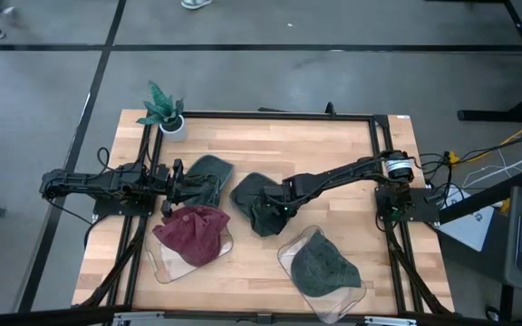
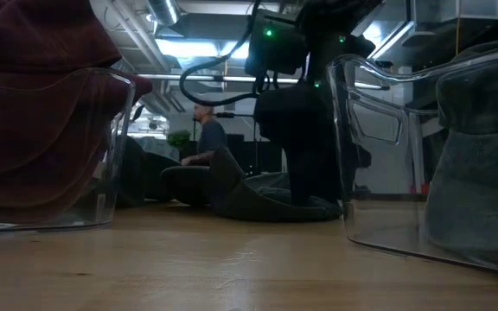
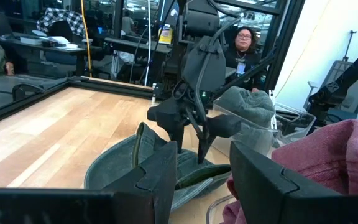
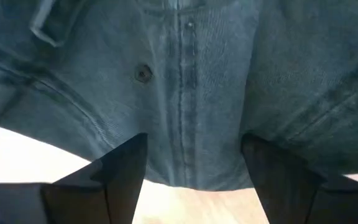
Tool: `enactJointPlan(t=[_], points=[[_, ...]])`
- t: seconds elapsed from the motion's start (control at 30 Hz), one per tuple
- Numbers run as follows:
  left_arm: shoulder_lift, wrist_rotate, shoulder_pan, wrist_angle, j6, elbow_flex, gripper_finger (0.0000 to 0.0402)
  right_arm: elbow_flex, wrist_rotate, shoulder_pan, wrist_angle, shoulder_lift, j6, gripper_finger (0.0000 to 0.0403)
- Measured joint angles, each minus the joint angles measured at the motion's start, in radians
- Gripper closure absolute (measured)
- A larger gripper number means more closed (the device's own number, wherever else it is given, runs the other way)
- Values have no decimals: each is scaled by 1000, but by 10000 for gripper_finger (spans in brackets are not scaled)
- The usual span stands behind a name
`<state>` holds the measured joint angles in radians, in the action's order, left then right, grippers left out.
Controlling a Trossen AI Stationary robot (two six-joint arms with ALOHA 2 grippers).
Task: Pick & Place hat
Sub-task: Put the right black cap into the right transparent bin
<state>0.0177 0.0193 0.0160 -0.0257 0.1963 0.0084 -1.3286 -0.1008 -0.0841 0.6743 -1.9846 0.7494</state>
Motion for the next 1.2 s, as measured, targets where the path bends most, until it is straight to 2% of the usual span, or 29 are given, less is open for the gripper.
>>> enactJointPlan(t=[0.13,0.27,0.47,0.77,0.97,1.2], points=[[0,0,0,0,0,0,258,-1,8,5,-1,-13,15,151],[0,0,0,0,0,0,258,-1,22,19,-6,-14,31,183],[0,0,0,0,0,0,258,1,4,48,-25,-16,60,260],[0,0,0,0,0,0,258,6,-167,109,-132,-20,59,387],[0,0,0,0,0,0,258,6,-337,150,-299,-20,110,373],[0,0,0,0,0,0,258,6,-549,179,-522,-20,202,390]])
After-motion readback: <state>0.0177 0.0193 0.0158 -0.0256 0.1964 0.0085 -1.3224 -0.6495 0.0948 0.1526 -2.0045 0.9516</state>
